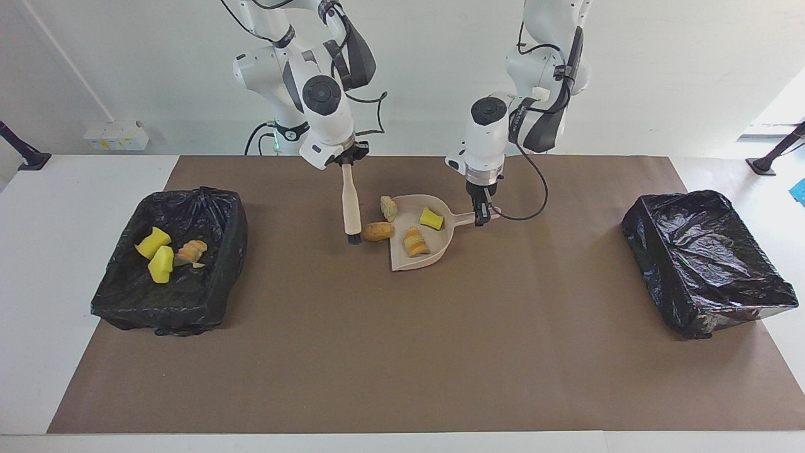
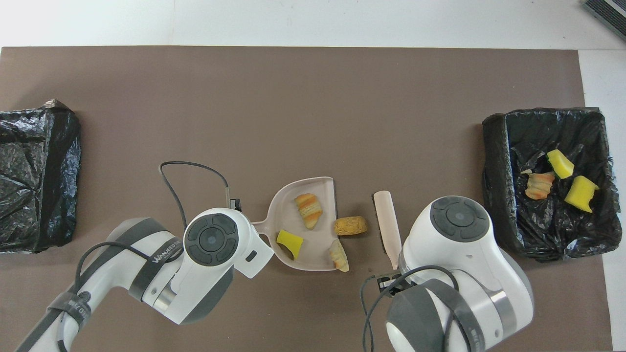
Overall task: Sweep and dump trash in bin
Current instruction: 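Brush the crusts and sponge into the dustpan held by the left gripper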
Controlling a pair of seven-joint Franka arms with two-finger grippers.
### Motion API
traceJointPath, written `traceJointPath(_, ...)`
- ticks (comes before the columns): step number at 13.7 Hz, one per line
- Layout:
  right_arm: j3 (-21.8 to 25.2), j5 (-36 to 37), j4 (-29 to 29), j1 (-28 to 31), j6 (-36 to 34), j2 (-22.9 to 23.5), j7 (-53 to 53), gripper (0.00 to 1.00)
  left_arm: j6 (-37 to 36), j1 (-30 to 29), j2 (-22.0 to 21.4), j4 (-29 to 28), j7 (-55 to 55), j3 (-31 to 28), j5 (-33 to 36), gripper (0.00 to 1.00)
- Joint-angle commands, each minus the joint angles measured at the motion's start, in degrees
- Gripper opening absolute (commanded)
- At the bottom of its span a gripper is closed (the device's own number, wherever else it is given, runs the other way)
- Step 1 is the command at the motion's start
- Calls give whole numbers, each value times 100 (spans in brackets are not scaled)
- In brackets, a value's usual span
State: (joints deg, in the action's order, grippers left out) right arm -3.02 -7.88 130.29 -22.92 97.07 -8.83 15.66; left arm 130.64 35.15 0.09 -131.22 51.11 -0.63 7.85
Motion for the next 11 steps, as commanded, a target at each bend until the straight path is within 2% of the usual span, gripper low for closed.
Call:
traceJointPath(1,-67,234,680,42,486,-75,-19,0,207,80,-62,-184,-93,-60,112,0)
traceJointPath(3,-67,-80,699,-37,611,39,-89,0,207,80,-62,-184,-102,-60,112,0)
traceJointPath(5,-75,-913,699,-63,909,48,-248,0,207,80,-62,-184,-102,-60,112,0)
traceJointPath(8,-76,-1582,699,-546,1435,205,-230,0,208,80,-62,-193,-102,-60,112,0)
traceJointPath(11,-76,-2795,612,-661,1946,320,-414,0,260,71,-70,-219,-84,-60,112,0)
